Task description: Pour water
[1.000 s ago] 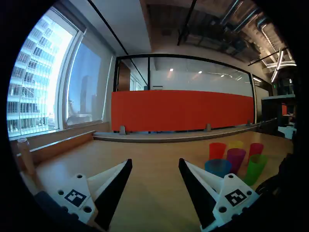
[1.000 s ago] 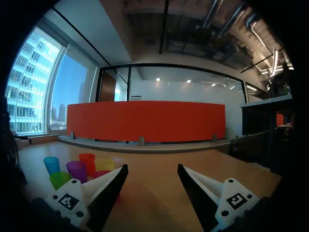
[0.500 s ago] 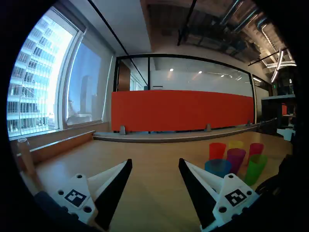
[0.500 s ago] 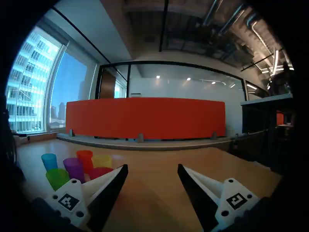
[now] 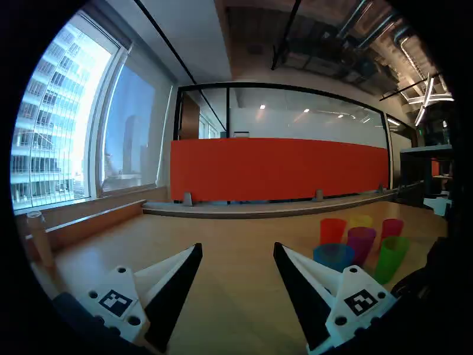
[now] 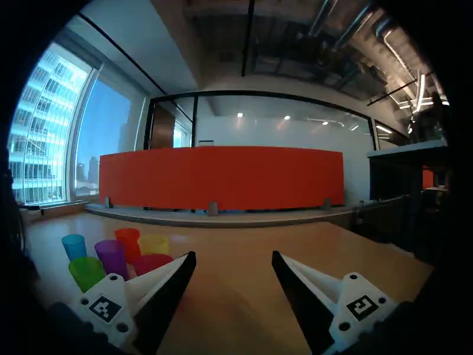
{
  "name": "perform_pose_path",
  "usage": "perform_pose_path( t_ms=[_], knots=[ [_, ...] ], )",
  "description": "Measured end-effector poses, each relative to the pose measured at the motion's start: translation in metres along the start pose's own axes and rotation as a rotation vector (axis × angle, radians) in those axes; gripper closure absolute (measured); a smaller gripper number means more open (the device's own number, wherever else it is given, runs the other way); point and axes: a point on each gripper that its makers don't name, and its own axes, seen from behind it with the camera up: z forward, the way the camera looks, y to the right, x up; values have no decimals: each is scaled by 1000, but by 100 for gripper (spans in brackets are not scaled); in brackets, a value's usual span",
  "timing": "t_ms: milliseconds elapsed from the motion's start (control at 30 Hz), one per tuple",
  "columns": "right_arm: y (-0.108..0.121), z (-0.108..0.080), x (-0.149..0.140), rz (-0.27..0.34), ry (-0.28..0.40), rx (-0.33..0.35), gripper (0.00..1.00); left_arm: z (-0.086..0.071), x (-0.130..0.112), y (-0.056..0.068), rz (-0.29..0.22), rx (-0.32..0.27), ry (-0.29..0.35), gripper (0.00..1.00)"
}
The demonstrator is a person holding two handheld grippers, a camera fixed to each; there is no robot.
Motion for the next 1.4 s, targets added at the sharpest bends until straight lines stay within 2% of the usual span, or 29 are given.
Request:
perform_pose_path(
  t_ms=[1400],
  knots=[
    [3, -1, -1, 1, -2, 0, 1, 1, 0, 0, 0, 0, 0, 11]
  ],
)
